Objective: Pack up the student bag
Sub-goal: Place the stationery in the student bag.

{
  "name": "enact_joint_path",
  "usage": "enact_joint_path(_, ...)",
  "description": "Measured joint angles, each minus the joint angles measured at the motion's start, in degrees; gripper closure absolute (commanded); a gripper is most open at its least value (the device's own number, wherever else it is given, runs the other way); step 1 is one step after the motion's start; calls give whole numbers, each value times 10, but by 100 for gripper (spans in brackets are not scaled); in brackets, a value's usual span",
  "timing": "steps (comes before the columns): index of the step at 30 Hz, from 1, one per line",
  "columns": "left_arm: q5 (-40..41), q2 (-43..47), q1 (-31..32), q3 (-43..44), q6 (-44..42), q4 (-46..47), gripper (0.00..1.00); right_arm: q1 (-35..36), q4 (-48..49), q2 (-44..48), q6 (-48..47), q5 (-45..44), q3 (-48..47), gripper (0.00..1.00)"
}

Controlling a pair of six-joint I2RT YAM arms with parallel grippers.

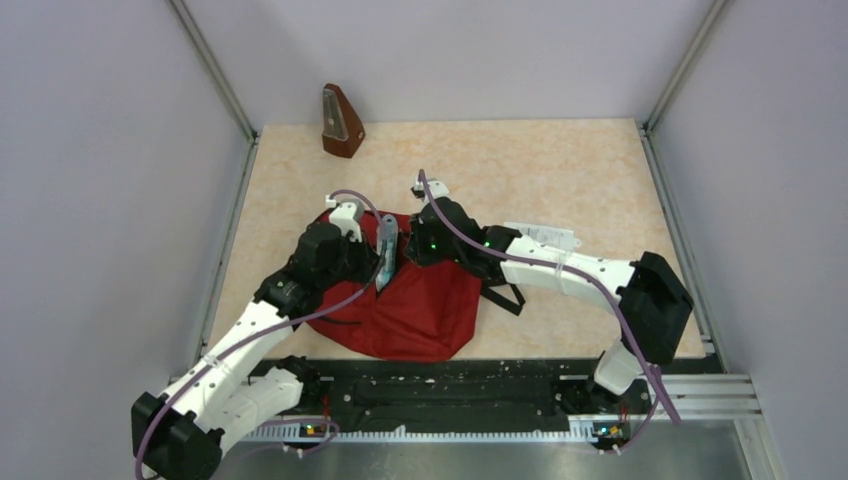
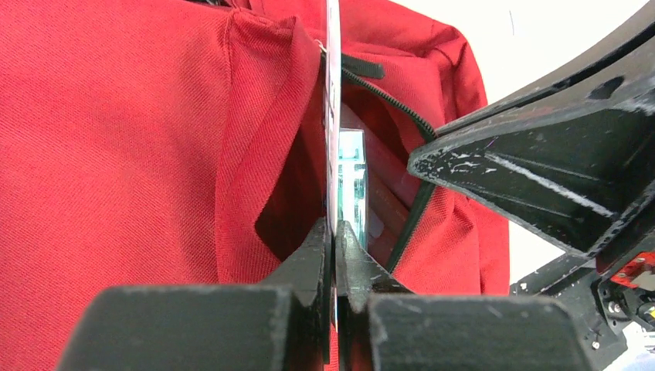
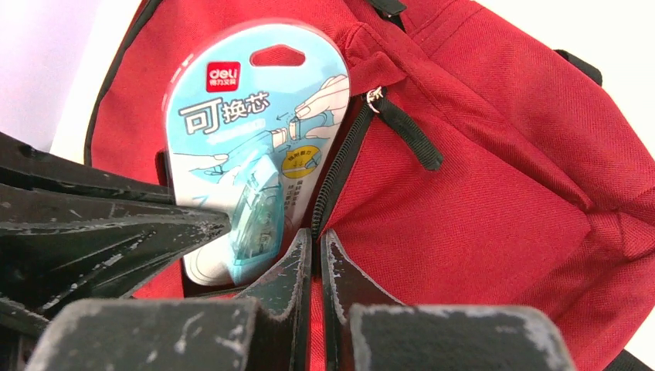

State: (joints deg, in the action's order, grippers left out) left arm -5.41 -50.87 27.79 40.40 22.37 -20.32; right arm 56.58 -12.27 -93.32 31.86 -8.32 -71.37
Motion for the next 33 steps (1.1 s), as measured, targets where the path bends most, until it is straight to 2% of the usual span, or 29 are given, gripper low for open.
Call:
enact_joint_path(8, -44, 5, 0, -13, 1, -1, 100, -1, -1, 3, -4, -5, 0, 100)
enact_joint_path(14, -54, -5, 0, -3, 5, -46, 100, -1, -2, 3, -19, -28, -4, 100)
enact_joint_path(21, -76, -62, -11, 46, 7, -84, 100, -1, 5, 3, -42, -59, -11, 100)
enact_joint_path(33, -158, -158, -18, 63, 9, -58, 100, -1, 36, 3, -68, -70, -10, 100)
